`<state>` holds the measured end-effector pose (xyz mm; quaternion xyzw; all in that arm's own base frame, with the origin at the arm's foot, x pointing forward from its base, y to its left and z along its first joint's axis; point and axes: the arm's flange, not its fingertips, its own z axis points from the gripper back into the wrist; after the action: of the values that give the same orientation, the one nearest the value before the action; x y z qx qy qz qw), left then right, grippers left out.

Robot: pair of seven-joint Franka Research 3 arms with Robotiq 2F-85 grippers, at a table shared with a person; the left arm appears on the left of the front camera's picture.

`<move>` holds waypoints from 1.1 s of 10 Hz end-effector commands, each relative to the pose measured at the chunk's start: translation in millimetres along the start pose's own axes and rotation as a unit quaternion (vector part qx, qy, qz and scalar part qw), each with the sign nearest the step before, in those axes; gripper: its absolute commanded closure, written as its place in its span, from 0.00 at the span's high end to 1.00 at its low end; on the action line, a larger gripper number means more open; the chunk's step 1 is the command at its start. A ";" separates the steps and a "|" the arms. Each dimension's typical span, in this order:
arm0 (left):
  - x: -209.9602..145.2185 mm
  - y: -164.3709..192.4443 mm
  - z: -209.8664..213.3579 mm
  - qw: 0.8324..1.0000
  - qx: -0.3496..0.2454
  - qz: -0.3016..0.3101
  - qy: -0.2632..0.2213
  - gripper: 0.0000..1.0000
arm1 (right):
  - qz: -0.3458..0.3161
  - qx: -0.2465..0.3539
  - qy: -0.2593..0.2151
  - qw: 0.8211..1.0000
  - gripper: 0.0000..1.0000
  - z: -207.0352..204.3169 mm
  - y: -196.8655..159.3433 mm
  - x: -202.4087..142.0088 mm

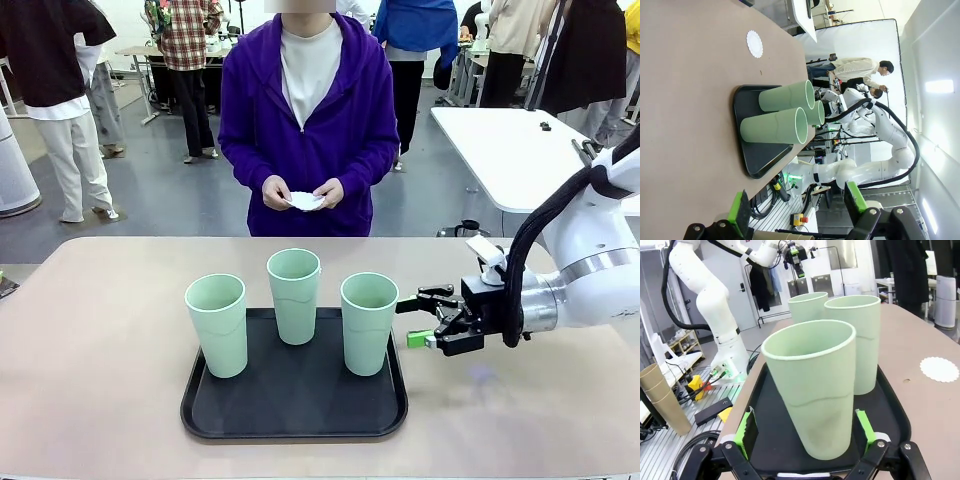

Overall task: Place coasters on the table and set cups on them.
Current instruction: Pick up one Reusable plastic cup and place it on a coaster set by the human.

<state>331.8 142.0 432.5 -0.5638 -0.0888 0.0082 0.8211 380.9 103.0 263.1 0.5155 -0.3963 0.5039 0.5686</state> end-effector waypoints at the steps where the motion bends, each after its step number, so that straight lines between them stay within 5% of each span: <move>1: -0.1 -0.2 2.8 1.000 -0.005 -0.007 0.001 1.00 | 0.009 -0.017 -0.001 1.000 1.00 -12.4 -9.5 -5.5; 11: -0.1 -0.2 2.8 1.000 -0.005 -0.007 0.001 1.00 | -0.002 0.004 0.009 1.000 1.00 -32.6 -26.0 -22.4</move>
<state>331.8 142.1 432.5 -0.5638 -0.0888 0.0082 0.8211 396.7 124.8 239.3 0.5241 -0.3750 0.5076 0.5719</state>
